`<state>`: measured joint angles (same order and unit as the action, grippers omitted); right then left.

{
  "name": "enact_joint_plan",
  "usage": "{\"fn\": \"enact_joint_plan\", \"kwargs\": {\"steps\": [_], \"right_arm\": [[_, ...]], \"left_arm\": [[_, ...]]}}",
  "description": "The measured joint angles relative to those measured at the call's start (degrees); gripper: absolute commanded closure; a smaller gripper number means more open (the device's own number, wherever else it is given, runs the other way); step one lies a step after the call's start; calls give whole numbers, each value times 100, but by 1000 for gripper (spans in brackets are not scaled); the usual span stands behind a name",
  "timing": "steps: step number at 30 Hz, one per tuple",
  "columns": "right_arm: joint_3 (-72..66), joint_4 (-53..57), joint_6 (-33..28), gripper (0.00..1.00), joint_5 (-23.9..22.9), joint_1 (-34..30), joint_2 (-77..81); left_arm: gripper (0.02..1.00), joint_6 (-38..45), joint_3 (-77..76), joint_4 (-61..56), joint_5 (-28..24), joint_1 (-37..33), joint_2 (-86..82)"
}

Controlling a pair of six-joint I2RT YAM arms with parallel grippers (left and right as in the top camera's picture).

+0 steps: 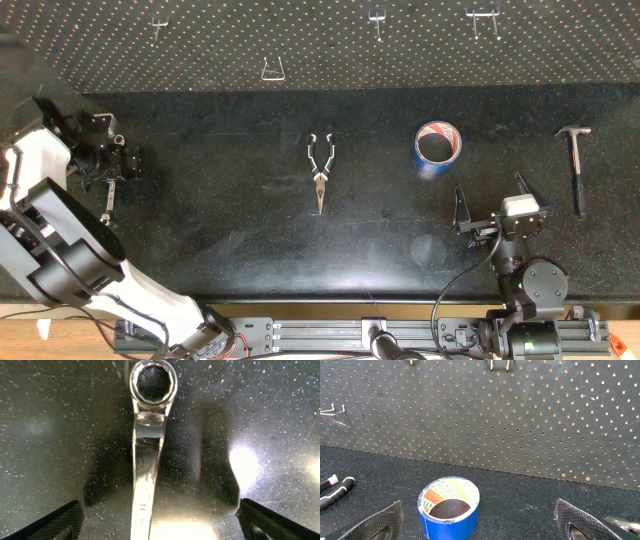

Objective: Place Tools Onto Pegboard

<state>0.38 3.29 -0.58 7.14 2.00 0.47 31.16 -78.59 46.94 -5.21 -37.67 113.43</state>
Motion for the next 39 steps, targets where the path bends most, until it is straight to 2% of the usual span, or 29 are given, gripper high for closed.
{"fn": "enact_joint_plan", "kwargs": {"steps": [24,38,39], "right_arm": [[0,0,0,20,0,0,0],[0,-2,0,20,0,0,0],[0,0,0,20,0,0,0]], "left_arm": [[25,0,0,-114,-236,0,7],[23,28,-31,-103,4,-2,90],[95,28,-33,-103,4,-4,92]]}}
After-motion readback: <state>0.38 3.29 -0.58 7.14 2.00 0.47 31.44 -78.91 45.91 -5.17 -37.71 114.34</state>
